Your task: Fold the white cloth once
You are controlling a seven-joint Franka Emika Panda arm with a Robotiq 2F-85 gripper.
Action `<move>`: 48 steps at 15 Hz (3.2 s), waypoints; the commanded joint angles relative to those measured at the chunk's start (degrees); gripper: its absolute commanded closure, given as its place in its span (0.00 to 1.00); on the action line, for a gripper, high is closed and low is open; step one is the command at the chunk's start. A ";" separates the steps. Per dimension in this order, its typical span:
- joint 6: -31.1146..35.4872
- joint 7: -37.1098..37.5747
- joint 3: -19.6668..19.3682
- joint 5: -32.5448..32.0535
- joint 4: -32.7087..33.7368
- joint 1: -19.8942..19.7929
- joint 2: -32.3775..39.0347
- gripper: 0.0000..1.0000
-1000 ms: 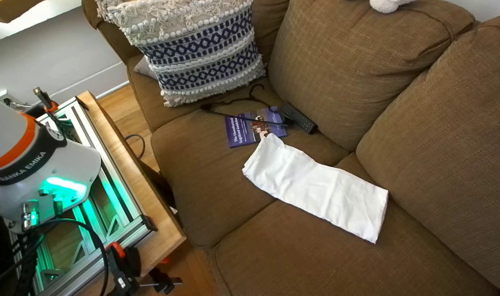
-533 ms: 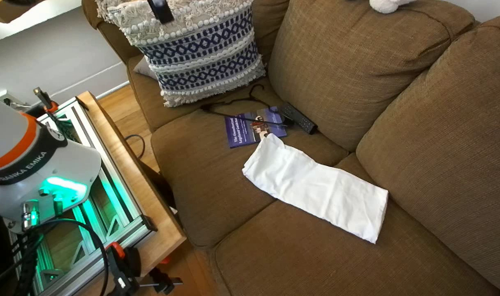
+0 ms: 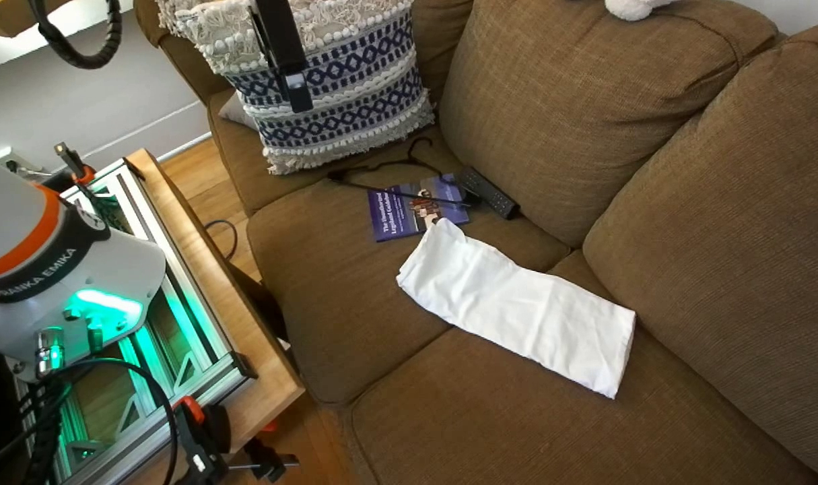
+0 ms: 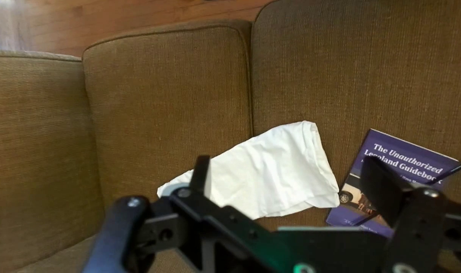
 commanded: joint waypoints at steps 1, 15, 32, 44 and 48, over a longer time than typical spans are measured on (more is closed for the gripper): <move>-0.35 0.39 -1.78 -0.46 0.08 1.94 -0.37 0.00; 34.26 -18.02 -15.13 -0.97 8.68 6.13 45.11 0.00; 50.17 -22.03 -19.58 7.34 21.01 11.26 62.29 0.00; 40.37 -31.06 -17.73 11.03 43.68 4.43 83.23 0.00; 40.21 -30.40 -18.60 10.77 43.03 5.53 82.69 0.00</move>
